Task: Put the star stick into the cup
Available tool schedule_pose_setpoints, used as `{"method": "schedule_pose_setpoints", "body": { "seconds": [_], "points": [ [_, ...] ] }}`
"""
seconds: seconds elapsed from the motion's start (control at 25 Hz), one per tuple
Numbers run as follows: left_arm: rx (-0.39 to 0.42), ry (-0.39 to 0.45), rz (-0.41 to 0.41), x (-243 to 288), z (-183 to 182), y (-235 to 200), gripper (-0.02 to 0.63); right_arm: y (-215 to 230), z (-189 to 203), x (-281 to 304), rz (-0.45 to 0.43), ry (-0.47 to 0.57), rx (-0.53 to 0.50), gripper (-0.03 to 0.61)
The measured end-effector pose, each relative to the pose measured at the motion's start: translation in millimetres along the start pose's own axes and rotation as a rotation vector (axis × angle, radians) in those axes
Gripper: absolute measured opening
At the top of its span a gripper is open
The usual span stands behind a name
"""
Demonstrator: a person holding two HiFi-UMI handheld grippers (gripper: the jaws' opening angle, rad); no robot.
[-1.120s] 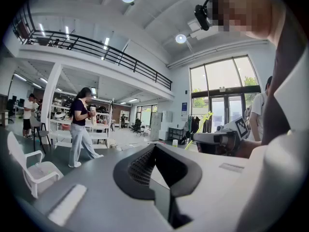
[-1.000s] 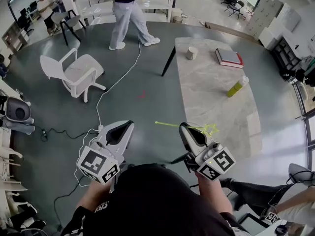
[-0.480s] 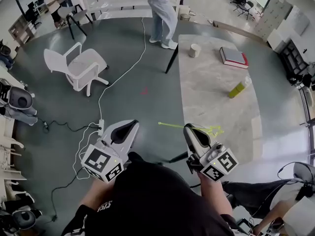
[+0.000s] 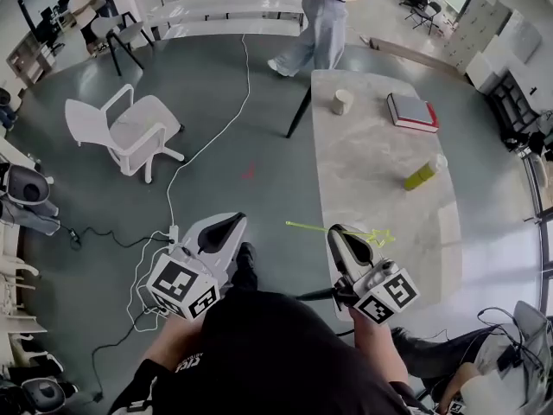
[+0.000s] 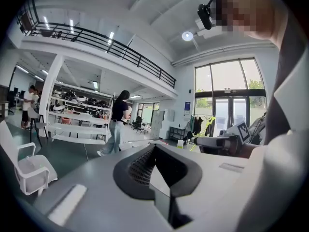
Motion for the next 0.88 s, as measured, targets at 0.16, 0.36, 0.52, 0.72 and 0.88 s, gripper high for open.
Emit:
{"method": "schedule_pose_setpoints", "body": {
  "seconds": [0.16, 0.36, 0.52, 0.72, 0.88],
  "points": [
    [0.005, -0.012, 0.039, 35.1, -14.5, -38.2, 0.002, 27.0, -12.7, 36.6, 0.048, 0.01, 0.008, 0.029],
    [0.024, -0.014, 0.077, 73.3, -41.6, -91.0, 0.002, 52.0, -34.1, 93.3, 0.07, 0.006, 0.008, 0.029],
    [0.017, -0.004, 0.089, 92.0, -54.2, -131.8, 0.002, 63.3, -45.7, 138.4, 0.072, 0.001, 0.004, 0.029],
    [0.018, 0.006, 0.106, 108.9, -63.3, -173.6, 0.002, 72.9, -53.3, 184.3, 0.069, -0.007, -0.01, 0.029],
    [0.004, 0.016, 0.124, 119.8, -69.2, -202.8, 0.002, 80.0, -54.4, 211.0, 0.073, -0.01, -0.005, 0.029]
  ]
}}
Point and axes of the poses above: the fingertips, and each gripper's own axes: x forward along the fingers, y to its right, z out of its underside, the point moved 7 cm from there along -x, backward along the fingers, and after that the axes turned 4 degrees about -y, right-handed, at the moved point
